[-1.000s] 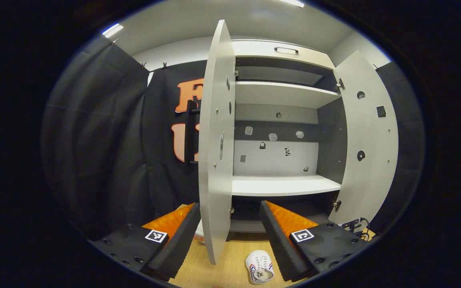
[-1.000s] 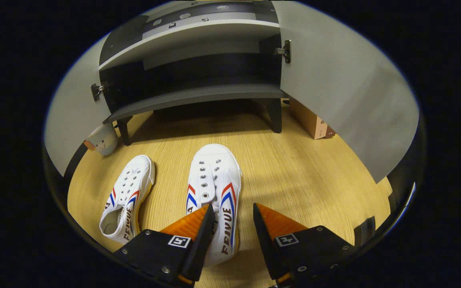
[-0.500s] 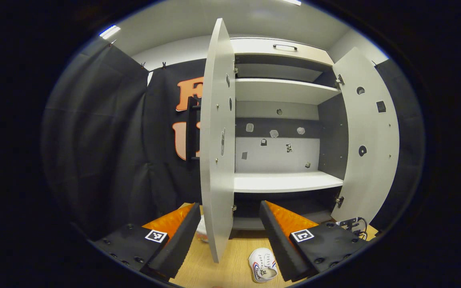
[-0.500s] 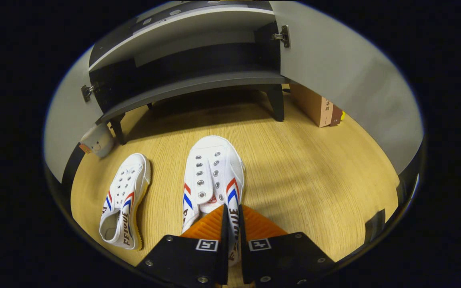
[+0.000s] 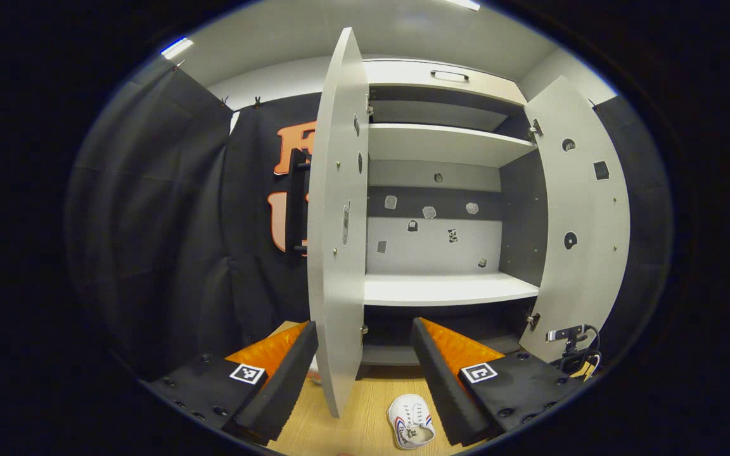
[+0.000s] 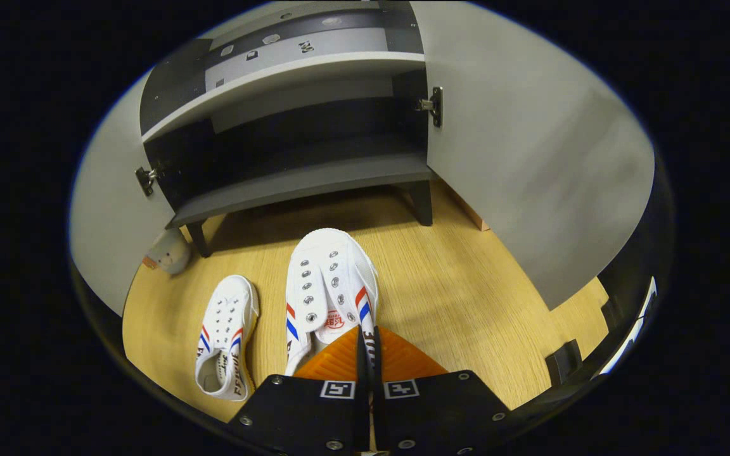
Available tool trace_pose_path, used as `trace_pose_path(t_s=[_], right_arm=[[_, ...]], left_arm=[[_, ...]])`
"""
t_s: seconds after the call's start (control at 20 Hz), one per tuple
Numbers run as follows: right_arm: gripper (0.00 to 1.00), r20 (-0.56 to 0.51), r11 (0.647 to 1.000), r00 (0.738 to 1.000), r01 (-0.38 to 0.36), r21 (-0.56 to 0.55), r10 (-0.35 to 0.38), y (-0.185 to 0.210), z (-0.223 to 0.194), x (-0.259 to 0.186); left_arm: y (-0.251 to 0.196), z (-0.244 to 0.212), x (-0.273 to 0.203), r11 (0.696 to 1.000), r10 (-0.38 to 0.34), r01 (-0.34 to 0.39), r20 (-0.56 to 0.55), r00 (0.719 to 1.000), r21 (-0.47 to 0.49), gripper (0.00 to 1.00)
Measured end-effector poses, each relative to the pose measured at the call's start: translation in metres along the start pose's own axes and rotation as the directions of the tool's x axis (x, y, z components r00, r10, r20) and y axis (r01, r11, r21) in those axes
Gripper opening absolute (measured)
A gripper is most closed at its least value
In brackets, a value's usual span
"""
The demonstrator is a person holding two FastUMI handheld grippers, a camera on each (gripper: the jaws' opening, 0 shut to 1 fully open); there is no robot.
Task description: Grab one shoe with the right hand and put it into the shoe cabinet, grab the other shoe with the left hand and put it into the shoe cabinet; then close the right door with the right hand and the left door with the left hand.
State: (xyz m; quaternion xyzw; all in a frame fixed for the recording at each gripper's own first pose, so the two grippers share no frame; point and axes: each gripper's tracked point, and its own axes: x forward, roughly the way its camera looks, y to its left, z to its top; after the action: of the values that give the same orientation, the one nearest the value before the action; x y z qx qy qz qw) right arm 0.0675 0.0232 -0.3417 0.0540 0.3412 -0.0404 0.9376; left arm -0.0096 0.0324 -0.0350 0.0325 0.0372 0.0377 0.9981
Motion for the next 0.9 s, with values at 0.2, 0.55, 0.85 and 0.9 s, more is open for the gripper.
trace_pose_path(t_s=[0.2,0.55,0.85,0.9], right_arm=[[0.02,0.071,1.000,0.997,-0.016,-0.007,0.016,0.011,0.049,-0.034],[0.02,0.156,0.995,0.984,-0.094,0.027,0.089,0.036,0.146,-0.093],[0.02,0.255,0.993,0.960,-0.120,0.011,0.113,0.054,0.218,-0.113],[0.02,0.267,0.993,0.957,-0.121,0.008,0.114,0.058,0.232,-0.110]], left_arm=[[-0.005,-0.007,0.005,1.000,-0.018,0.018,-0.007,1.000,0.008,0.97],[-0.007,-0.019,0.011,0.999,-0.029,0.030,-0.025,0.999,0.013,0.99],[-0.005,-0.022,0.014,1.000,-0.027,0.026,-0.025,0.999,-0.004,0.96],[-0.003,-0.022,0.015,1.000,-0.023,0.023,-0.022,0.999,-0.004,0.96]])
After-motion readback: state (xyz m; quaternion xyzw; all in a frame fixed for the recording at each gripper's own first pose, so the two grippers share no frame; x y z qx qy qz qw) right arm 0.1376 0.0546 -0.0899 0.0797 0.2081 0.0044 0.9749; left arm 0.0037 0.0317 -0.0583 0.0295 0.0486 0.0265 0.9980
